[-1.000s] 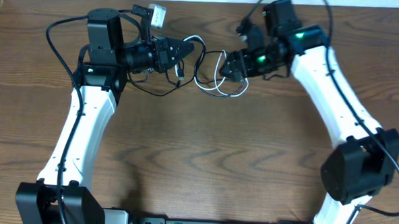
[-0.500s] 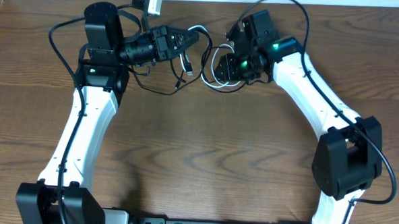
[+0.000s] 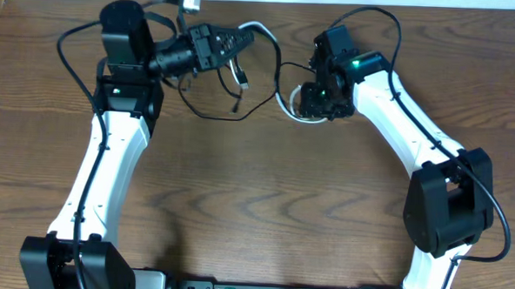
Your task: Untangle cables
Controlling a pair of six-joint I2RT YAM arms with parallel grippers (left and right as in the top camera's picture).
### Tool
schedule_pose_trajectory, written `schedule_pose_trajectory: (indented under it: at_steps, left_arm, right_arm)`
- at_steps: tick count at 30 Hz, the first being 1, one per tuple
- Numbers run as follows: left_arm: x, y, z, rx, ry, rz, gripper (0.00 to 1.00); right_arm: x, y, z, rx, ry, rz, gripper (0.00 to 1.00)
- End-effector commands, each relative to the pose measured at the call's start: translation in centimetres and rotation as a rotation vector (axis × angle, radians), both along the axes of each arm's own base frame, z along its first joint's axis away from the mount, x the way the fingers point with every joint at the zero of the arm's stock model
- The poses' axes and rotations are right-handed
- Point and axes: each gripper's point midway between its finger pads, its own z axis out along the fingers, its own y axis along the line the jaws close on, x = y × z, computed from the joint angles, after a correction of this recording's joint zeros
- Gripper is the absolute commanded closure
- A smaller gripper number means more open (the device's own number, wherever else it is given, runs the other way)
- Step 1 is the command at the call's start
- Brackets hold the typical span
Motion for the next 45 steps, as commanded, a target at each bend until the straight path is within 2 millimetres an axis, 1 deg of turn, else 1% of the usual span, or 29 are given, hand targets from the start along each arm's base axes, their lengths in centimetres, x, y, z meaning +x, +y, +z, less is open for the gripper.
schedule_pose_trajectory:
  at_steps: [1, 5, 6, 7, 8, 9, 10, 11, 12, 14, 18, 20, 21, 22, 23, 27, 28, 29, 32, 34, 35, 36, 37, 38, 41, 42, 44, 45]
  left_arm:
    - [-0.3, 0.5, 2.8, -0.049, -0.018, 0.007, 0.93]
    - [-0.3, 0.6, 3.8, -0.06, -0.063, 0.011, 0.93]
    - [-0.2, 0.7, 3.9, -0.064, -0.066, 0.014, 0.93]
    - [-0.2, 0.7, 3.9, -0.066, -0.061, 0.017, 0.93]
    - [-0.2, 0.7, 3.9, -0.066, -0.062, 0.02, 0.92]
    - [-0.2, 0.7, 3.9, -0.066, -0.06, 0.019, 0.93]
    - [-0.2, 0.7, 3.9, -0.066, -0.06, 0.018, 0.93]
    - [-0.2, 0.7, 3.9, -0.066, -0.06, 0.017, 0.93]
    - [-0.2, 0.7, 3.9, -0.066, -0.06, 0.017, 0.93]
    - [-0.2, 0.7, 3.9, -0.066, -0.06, 0.017, 0.93]
    - [-0.2, 0.7, 3.9, -0.066, -0.06, 0.017, 0.93]
    - [-0.2, 0.6, 3.9, -0.066, -0.06, 0.015, 0.93]
    - [-0.3, 0.5, 3.9, -0.066, -0.059, 0.014, 0.93]
    - [-0.3, 0.5, 3.9, -0.066, -0.059, 0.013, 0.93]
    - [-0.3, 0.4, 3.9, -0.068, -0.055, 0.011, 0.93]
    - [-0.2, 0.4, 3.9, -0.093, 0.0, 0.018, 0.93]
    - [-0.2, 0.4, 3.9, -0.095, 0.005, 0.019, 0.93]
    - [-0.2, 0.4, 3.9, -0.1, 0.016, 0.018, 0.93]
    - [-0.2, 0.4, 3.9, -0.113, 0.045, 0.018, 0.93]
    - [-0.2, 0.4, 3.9, -0.121, 0.064, 0.018, 0.93]
    - [-0.2, 0.4, 3.9, -0.121, 0.063, 0.018, 0.93]
    - [-0.2, 0.4, 3.9, -0.121, 0.063, 0.018, 0.93]
    - [-0.2, 0.4, 3.9, -0.121, 0.064, 0.018, 0.93]
    - [-0.2, 0.4, 3.9, -0.121, 0.064, 0.018, 0.92]
    - [-0.2, 0.4, 3.9, -0.121, 0.064, 0.017, 0.93]
    - [-0.3, 0.3, 3.9, -0.121, 0.064, 0.015, 0.93]
    - [-0.3, 0.1, 3.7, -0.119, 0.079, 0.012, 0.93]
    - [-0.3, 0.1, 3.4, -0.11, 0.081, 0.013, 0.93]
  right_arm:
    - [-0.3, -2.6, -2.2, -0.056, 0.039, -0.066, 0.51]
    - [-0.1, -3.3, -2.3, -0.034, 0.046, -0.058, 0.51]
    - [0.0, -3.0, -2.0, -0.004, 0.044, -0.03, 0.51]
    - [0.0, -2.2, -1.6, 0.046, 0.037, 0.015, 0.51]
    - [0.0, -1.0, -1.0, 0.118, 0.02, 0.092, 0.5]
    - [-0.1, 1.3, 0.8, 0.256, -0.028, 0.237, 0.46]
    - [-0.2, 2.1, 2.0, 0.304, -0.057, 0.287, 0.45]
    - [-0.1, 2.4, 3.1, 0.326, -0.084, 0.311, 0.43]
    - [0.1, 2.5, 3.8, 0.329, -0.106, 0.321, 0.42]
    - [0.3, 2.7, 6.0, 0.338, -0.159, 0.331, 0.41]
    - [0.3, 3.3, 11.0, 0.39, -0.29, 0.366, 0.37]
    - [0.0, 4.3, 13.1, 0.449, -0.342, 0.405, 0.37]
    - [-0.2, 5.2, 13.9, 0.483, -0.366, 0.435, 0.38]
    - [-0.3, 5.8, 14.3, 0.501, -0.379, 0.453, 0.39]
    - [-0.4, 6.5, 14.5, 0.512, -0.391, 0.472, 0.39]
    - [-0.1, 9.3, 14.3, 0.511, -0.449, 0.528, 0.45]
    - [-0.1, 9.5, 14.3, 0.513, -0.453, 0.53, 0.46]
    - [0.3, 10.2, 14.0, 0.505, -0.458, 0.515, 0.48]
    - [1.1, 10.8, 13.1, 0.462, -0.469, 0.475, 0.53]
    - [1.6, 11.3, 12.8, 0.446, -0.485, 0.456, 0.56]
    - [1.9, 12.1, 12.7, 0.451, -0.505, 0.463, 0.57]
    - [2.2, 12.4, 12.4, 0.446, -0.513, 0.464, 0.59]
    - [2.4, 12.6, 12.4, 0.437, -0.528, 0.461, 0.61]
    - [3.0, 12.6, 11.8, 0.406, -0.533, 0.422, 0.68]
    - [4.5, 11.9, 11.5, 0.343, -0.564, 0.335, 0.89]
    - [4.6, 11.9, 11.7, 0.343, -0.572, 0.33, 0.99]
    - [4.7, 11.8, 11.7, 0.344, -0.572, 0.33, 0.99]
    - [4.4, 11.6, 11.3, 0.345, -0.543, 0.314, 0.99]
